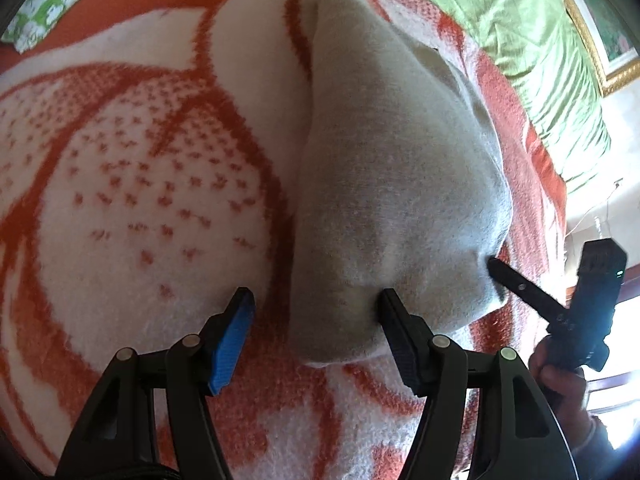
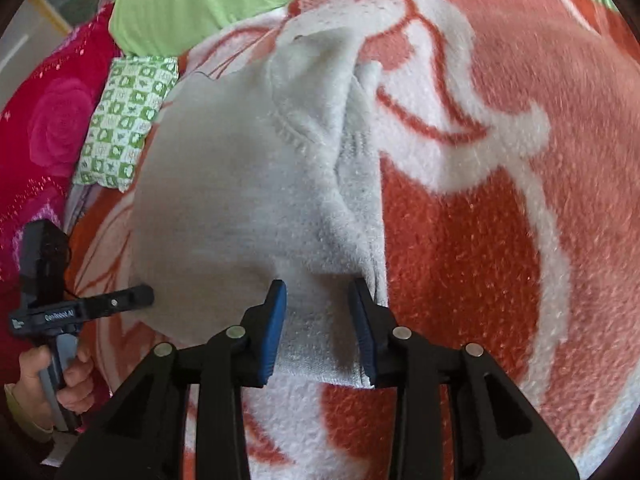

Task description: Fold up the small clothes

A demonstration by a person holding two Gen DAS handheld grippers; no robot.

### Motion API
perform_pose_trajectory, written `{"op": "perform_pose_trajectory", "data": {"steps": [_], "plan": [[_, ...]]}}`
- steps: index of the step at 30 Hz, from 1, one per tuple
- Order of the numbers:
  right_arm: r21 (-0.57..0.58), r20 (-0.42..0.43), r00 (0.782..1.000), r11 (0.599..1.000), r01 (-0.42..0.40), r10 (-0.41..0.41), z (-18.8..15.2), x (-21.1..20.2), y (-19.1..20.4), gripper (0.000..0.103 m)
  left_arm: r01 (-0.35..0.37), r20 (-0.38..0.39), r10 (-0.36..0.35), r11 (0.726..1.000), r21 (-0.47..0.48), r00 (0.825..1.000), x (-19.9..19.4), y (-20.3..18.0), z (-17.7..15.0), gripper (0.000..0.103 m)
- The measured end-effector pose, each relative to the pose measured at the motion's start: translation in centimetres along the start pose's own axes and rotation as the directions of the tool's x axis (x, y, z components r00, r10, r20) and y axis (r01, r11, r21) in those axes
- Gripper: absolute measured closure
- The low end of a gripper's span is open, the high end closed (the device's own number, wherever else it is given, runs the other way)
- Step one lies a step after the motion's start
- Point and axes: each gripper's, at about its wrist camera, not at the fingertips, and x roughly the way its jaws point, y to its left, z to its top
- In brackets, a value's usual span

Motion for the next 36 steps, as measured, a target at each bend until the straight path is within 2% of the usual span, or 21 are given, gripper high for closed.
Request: {"op": "perform_pose_trajectory", "data": {"steps": [4,6,8,10,14,21,26,29,34,36], "plan": [[-0.04,0.058,0.998,0.999,0.008,-0.006,-0.6,-2.5,1.6,0.065,-0.018,0.064,0.016,0.999,0.035,0.998,-1.4,-0.8,-0.8,0.039],[-0.063,0.098,0.995,0.998,0.017,-0.011,-1.1,-3.9,2.5,0.053,-0.041,0.098,0.036,0.998,0.054,0.995,-2.3,-1.3,-1.7,0.038],[-0.079,0.145,0.989,0.996,0.035,-0.023,-1.8,-5.2,3.2,0.044,-0.064,0.132,0.055,0.996,0.068,0.99,-3.1,-1.6,-2.9,0.037],[-0.099,0.167,0.985,0.994,0.049,-0.032,-2.5,-6.1,3.8,0.041,-0.088,0.172,0.074,0.993,0.079,0.982,-3.7,-1.8,-4.1,0.035],[-0.131,0.165,0.984,0.987,0.089,-0.067,-3.9,-6.0,4.6,0.033,-0.128,0.196,0.104,0.985,0.114,0.975,-4.0,-2.0,-6.3,0.034],[-0.175,0.133,0.985,0.975,0.135,-0.113,-8.3,-5.1,5.3,0.03,-0.235,0.239,0.182,0.947,0.217,0.954,-4.2,-3.1,-11.0,0.03],[-0.21,0.159,0.978,0.963,0.166,-0.134,-10.9,-5.3,6.2,0.025,-0.307,0.292,0.231,0.918,0.25,0.928,-4.9,-3.6,-13.6,0.021],[-0.216,0.189,0.971,0.958,0.187,-0.147,-11.7,-5.7,6.4,0.022,-0.359,0.331,0.266,0.896,0.261,0.905,-5.6,-3.7,-14.5,0.019],[-0.226,0.231,0.962,0.954,0.196,-0.143,-11.5,-6.7,7.1,0.017,-0.45,0.364,0.351,0.86,0.238,0.863,-6.4,-4.6,-13.5,0.018],[-0.223,0.255,0.957,0.954,0.198,-0.139,-11.2,-7.4,7.5,0.017,-0.477,0.371,0.372,0.843,0.248,0.851,-6.9,-5.2,-12.7,0.018]]}}
